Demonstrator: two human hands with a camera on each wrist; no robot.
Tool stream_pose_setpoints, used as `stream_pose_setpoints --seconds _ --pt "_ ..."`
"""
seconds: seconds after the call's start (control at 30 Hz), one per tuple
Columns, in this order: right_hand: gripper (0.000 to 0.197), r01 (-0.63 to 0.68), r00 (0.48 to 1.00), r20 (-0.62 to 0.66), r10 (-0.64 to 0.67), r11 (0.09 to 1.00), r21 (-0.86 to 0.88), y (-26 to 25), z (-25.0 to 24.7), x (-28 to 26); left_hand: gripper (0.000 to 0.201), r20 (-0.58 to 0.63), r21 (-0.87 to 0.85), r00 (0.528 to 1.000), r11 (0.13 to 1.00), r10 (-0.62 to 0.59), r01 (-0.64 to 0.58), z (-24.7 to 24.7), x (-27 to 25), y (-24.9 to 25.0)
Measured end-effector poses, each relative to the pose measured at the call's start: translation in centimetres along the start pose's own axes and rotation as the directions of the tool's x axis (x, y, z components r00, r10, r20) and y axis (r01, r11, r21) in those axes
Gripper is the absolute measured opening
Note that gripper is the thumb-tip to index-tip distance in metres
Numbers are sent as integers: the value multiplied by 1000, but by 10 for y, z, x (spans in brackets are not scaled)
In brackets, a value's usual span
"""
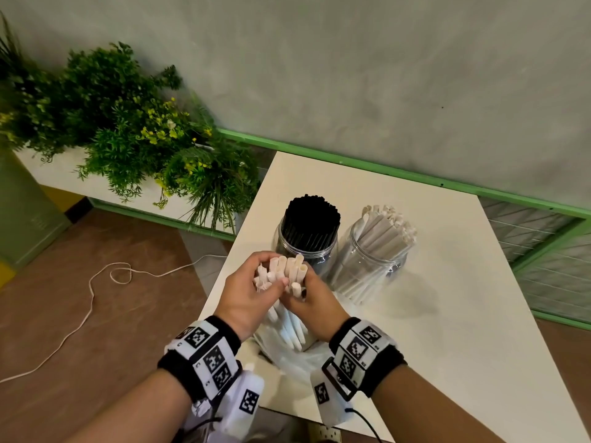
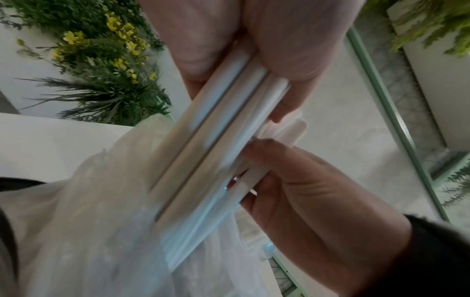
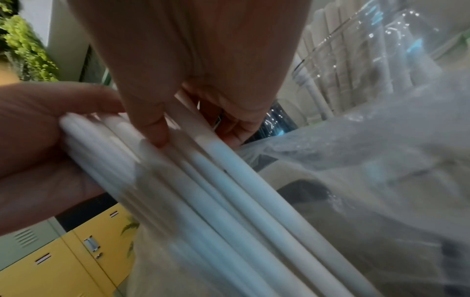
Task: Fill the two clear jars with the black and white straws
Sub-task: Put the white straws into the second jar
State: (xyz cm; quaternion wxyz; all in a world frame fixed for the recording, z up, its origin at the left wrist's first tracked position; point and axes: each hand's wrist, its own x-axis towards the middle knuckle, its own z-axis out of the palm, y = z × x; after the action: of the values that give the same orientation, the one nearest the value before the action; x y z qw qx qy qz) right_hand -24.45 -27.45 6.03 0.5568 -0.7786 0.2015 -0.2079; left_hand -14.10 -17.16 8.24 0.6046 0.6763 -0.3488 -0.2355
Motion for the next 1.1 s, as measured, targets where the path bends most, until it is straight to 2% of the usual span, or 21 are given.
stream_pose_setpoints --seconds 0.1,0.2,0.33,0.43,0.6,0.77,0.93,1.03,1.1 --pt "43 37 999 -17 -37 999 13 -4 2 2 37 18 30 998 998 55 -55 1 4 1" --pt "40 2 999 -53 0 999 38 0 0 -3 39 70 68 996 996 52 -57 0 7 -3" --pt "26 -64 995 -70 74 989 132 7 -4 -7 21 91 101 992 990 85 -94 1 6 -2" --pt "23 -79 991 -89 97 980 181 9 -2 -5 19 94 114 991 988 96 -106 3 7 -2" --pt "32 -38 992 -116 56 988 150 7 -3 -6 21 107 193 988 972 112 -131 3 7 1" --pt "23 34 975 -224 -17 997 71 -2 -4 -10 19 110 267 986 952 123 -149 1 7 3" --pt "60 159 926 -335 -173 985 -69 -9 -16 -24 13 118 305 984 938 135 -165 2 5 7" --pt "62 162 919 -330 -216 970 -183 -4 -20 -26 13 133 348 982 921 136 -175 4 5 6" --pt "62 157 918 -341 -205 974 -162 -5 -25 -26 13 145 367 981 913 132 -177 5 7 5"
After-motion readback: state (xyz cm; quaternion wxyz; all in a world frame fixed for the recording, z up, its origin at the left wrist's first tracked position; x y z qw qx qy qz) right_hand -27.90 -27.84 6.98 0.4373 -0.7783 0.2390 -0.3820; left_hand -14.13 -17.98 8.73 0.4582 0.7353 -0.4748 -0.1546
